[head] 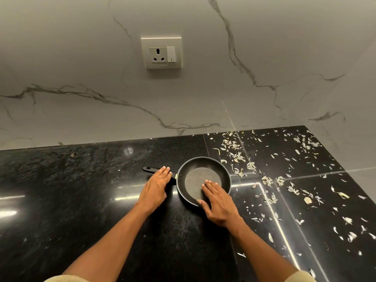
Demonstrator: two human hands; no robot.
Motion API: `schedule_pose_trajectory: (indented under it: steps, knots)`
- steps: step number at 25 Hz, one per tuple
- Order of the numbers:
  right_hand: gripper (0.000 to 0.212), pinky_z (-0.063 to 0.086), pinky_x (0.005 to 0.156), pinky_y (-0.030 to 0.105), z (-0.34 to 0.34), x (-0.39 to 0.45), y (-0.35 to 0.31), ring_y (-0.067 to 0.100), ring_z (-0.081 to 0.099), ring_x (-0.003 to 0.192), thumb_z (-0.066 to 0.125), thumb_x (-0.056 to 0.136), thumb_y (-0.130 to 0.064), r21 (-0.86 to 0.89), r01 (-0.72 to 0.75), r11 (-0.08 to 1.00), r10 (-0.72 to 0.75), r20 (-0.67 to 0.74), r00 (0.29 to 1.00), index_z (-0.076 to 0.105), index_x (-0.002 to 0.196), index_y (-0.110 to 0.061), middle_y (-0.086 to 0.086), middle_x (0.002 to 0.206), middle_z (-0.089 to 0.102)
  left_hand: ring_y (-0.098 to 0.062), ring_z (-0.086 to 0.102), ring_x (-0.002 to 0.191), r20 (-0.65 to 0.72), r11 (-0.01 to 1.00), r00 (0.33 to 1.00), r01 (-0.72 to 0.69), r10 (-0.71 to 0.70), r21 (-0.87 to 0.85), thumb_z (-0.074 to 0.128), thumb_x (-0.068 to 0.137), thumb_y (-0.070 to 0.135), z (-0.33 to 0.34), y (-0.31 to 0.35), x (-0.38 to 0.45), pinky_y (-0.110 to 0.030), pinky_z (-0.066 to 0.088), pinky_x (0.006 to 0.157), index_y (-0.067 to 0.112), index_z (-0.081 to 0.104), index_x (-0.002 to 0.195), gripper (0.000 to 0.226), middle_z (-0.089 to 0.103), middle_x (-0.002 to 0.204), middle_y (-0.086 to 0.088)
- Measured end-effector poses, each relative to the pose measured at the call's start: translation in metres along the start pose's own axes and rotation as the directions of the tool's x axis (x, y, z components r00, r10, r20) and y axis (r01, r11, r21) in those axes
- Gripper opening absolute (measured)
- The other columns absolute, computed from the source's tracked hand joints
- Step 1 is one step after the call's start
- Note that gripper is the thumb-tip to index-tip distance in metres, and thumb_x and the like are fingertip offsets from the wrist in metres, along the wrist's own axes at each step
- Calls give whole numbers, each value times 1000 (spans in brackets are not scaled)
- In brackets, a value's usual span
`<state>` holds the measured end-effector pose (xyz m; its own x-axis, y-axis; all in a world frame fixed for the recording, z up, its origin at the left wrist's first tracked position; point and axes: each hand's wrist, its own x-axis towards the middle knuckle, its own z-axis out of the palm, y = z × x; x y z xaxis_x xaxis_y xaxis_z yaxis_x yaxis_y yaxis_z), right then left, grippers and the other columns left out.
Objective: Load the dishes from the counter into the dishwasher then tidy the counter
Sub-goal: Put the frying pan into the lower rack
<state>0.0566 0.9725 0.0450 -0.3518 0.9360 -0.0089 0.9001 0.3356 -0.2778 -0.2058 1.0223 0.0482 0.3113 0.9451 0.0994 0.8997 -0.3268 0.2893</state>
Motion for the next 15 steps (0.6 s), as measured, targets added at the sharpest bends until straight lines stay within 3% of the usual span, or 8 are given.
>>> schedule_pose_trajectory:
  steps: [6, 10, 12, 15]
  knots:
    - [76, 8, 122, 29, -10, -10, 13, 21, 25, 150, 38, 97, -64, -12, 50, 999, -49, 53, 997, 37, 154, -15, 7, 162, 30, -22, 32, 146, 67, 998, 998, 11, -14, 58, 54, 71, -21, -15, -5, 16, -34, 27, 120, 9, 48, 145, 80, 42, 153, -7]
    - [60, 19, 122, 33, -8, -15, 9, 22, 31, 148, 44, 98, -52, -19, 70, 997, -69, 74, 995, 47, 148, -19, 6, 159, 38, -25, 34, 145, 67, 995, 996, 55, -61, 82, 56, 74, -19, -16, 6, 6, -40, 35, 116, 13, 48, 146, 79, 44, 153, -6]
    - [53, 26, 121, 35, -3, -20, 10, 23, 37, 145, 49, 95, -37, -40, 82, 996, -78, 94, 992, 53, 144, -18, 7, 156, 43, -28, 44, 137, 37, 993, 996, 74, -78, 88, 60, 70, -21, -14, 10, -5, -42, 46, 105, 12, 56, 140, 77, 54, 144, -6]
    - [47, 46, 107, 35, 9, -32, 14, 22, 60, 126, 68, 78, -14, -111, 128, 986, -125, 37, 992, 71, 125, -17, 7, 135, 64, -27, 61, 102, -25, 995, 1000, 12, -10, 104, 69, 58, -23, -13, 8, -20, -37, 55, 79, 9, 70, 121, 70, 71, 112, -3]
